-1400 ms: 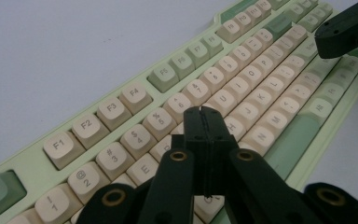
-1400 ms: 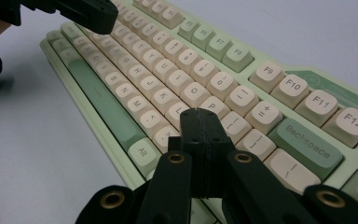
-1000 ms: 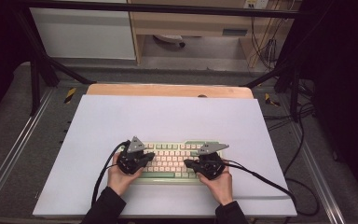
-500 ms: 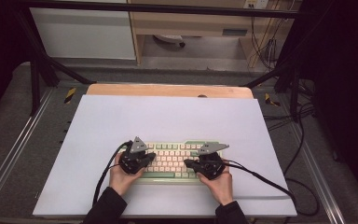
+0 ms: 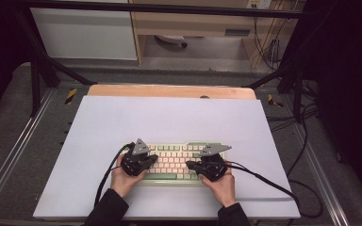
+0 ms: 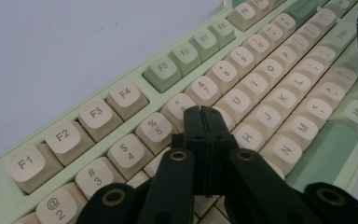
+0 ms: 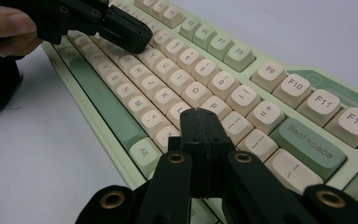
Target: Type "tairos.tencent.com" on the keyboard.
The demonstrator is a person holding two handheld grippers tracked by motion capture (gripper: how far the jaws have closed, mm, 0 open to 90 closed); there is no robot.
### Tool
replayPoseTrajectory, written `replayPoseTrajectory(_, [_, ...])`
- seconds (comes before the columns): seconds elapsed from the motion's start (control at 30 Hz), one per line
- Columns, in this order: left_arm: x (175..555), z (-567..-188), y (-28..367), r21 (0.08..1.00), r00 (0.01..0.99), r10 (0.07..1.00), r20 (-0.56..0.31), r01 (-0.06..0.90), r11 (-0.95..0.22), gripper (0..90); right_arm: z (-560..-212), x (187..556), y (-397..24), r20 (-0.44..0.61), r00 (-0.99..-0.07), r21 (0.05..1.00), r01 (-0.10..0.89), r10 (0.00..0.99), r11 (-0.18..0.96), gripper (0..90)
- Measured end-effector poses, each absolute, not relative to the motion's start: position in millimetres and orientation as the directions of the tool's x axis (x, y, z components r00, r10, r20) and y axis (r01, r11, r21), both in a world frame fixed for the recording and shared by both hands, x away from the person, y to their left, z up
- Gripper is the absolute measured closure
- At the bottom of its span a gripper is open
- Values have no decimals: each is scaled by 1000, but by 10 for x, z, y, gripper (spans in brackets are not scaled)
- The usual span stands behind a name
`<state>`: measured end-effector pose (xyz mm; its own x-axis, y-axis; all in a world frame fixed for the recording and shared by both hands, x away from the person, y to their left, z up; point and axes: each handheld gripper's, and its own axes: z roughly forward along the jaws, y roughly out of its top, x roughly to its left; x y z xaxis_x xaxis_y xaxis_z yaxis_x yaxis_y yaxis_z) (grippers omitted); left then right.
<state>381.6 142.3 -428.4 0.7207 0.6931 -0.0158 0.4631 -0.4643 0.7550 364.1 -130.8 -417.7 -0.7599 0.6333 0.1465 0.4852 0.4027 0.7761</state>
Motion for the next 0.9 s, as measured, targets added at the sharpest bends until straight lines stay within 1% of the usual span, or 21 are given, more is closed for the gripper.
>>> replayPoseTrajectory(0.4, [3743,-4162,1545,780,722,691,-30,449,-435,900,-4164,3634,-1314,145,-760,781,480,633,399,900])
replayPoseTrajectory(0.9, [3759,-4141,1740,776,686,728,-20,469,-421,900,-4180,3632,-1303,148,-761,777,485,632,402,900])
